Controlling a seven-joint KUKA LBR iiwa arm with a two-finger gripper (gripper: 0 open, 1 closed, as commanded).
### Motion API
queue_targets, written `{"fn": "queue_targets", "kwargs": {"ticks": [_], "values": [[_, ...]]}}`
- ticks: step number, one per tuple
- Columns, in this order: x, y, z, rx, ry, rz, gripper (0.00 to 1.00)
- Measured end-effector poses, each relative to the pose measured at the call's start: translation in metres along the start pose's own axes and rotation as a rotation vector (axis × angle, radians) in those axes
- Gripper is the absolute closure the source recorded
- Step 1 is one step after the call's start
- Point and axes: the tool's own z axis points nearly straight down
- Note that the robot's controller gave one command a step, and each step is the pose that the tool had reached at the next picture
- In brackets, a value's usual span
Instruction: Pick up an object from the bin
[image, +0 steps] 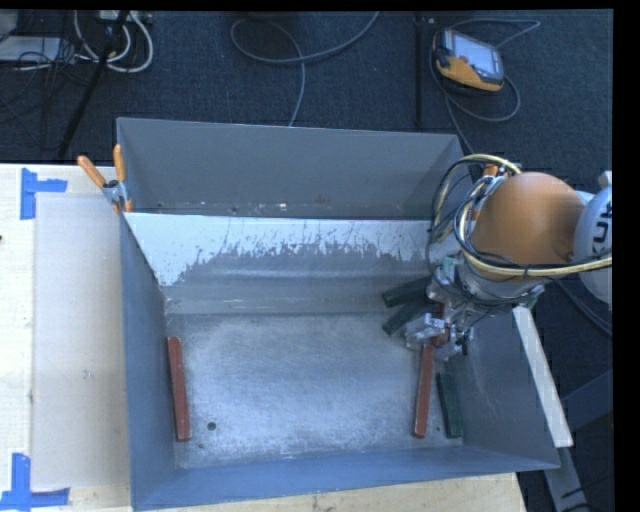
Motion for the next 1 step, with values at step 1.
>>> {"fn": "queue_targets", "kwargs": {"ticks": [1], "values": [[-0.0003,0.0025,-0.1419,0.005,0.009,-0.317,1.00]]}}
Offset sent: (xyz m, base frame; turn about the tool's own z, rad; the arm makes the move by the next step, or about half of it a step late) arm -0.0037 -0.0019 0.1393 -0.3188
